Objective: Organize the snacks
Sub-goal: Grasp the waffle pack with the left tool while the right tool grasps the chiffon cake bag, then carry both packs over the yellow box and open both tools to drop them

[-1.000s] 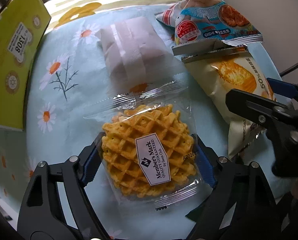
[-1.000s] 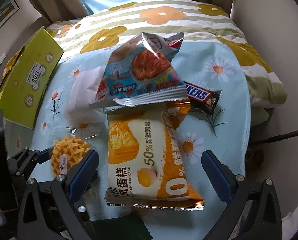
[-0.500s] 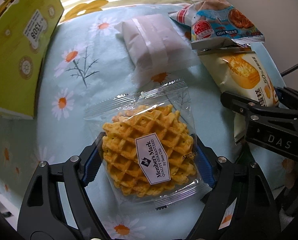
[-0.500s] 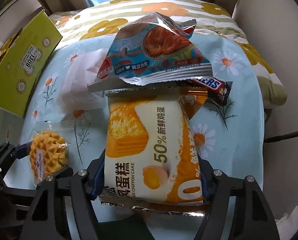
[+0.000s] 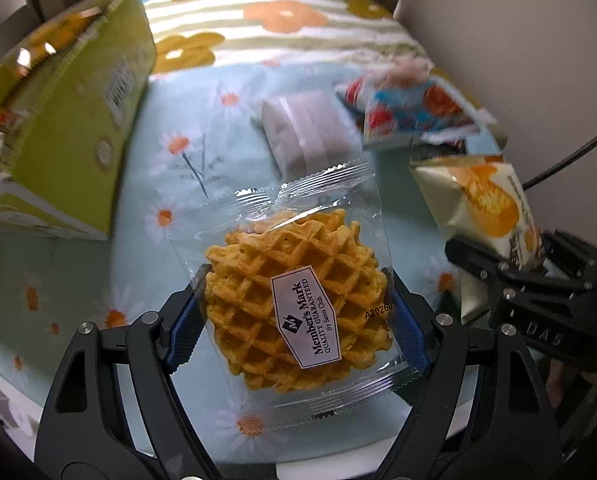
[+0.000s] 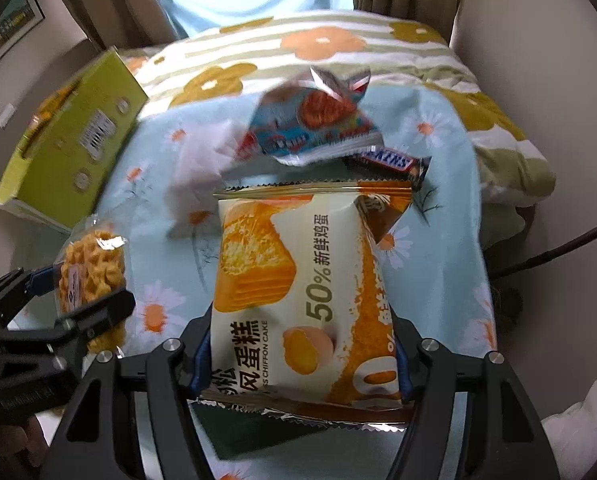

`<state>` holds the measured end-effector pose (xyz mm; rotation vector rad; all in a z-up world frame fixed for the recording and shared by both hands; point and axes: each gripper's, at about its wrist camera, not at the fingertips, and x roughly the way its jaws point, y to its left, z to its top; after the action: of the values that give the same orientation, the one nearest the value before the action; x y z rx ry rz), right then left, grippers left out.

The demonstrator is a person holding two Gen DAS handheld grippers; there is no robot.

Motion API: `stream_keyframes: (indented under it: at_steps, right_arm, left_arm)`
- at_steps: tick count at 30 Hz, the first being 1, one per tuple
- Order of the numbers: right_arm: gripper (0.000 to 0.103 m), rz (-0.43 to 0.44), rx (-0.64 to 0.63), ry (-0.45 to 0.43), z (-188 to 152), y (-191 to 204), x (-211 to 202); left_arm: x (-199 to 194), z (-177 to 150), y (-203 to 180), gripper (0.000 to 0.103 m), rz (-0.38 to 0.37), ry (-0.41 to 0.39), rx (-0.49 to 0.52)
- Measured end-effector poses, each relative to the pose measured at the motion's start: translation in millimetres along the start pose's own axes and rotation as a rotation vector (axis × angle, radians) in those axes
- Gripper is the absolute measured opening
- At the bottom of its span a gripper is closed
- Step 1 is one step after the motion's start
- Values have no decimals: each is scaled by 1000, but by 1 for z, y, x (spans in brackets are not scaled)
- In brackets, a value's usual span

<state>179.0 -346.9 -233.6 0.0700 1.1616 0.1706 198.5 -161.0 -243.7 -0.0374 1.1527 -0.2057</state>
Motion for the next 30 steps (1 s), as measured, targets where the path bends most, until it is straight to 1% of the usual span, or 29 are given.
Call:
stream_keyframes:
  at_steps: [3,7,12,13,15,17,21,24,28,30]
  right_arm:
    - [63,24,6,-26,2,7,-15]
    - [63,56,-17,-76,15,25,-38]
    - [63,79,-76,-148,42,61,-66]
    - [64,84,-87,-164,49,69,-70]
    - [63,92,-109,-191,64,84,-79]
    - [63,95,-139,-217,79,104,-84]
    - [63,113,-178,-260,113,149,-87]
    - [63,135,-182,-267,139,182,-81]
    - [63,134,-199,-271,170,226,-66]
    - [63,134,-200,-269,185,247,-57]
  left_arm:
    - [-28,7,8,78,-7,-45,-21]
    - [-71,23,29,78,-1,-131,-53]
    - [-120,43,68,78,-4,-226,-112]
    - [-130,48,80,78,-5,-248,-126]
    - [-139,57,98,78,-6,-270,-146]
    - [-149,67,125,78,0,-297,-165]
    - [-156,89,174,78,2,-314,-194]
    - [-159,107,213,78,-1,-313,-210]
    - [-153,134,261,78,6,-291,-202]
    - [-145,144,285,78,4,-266,-192]
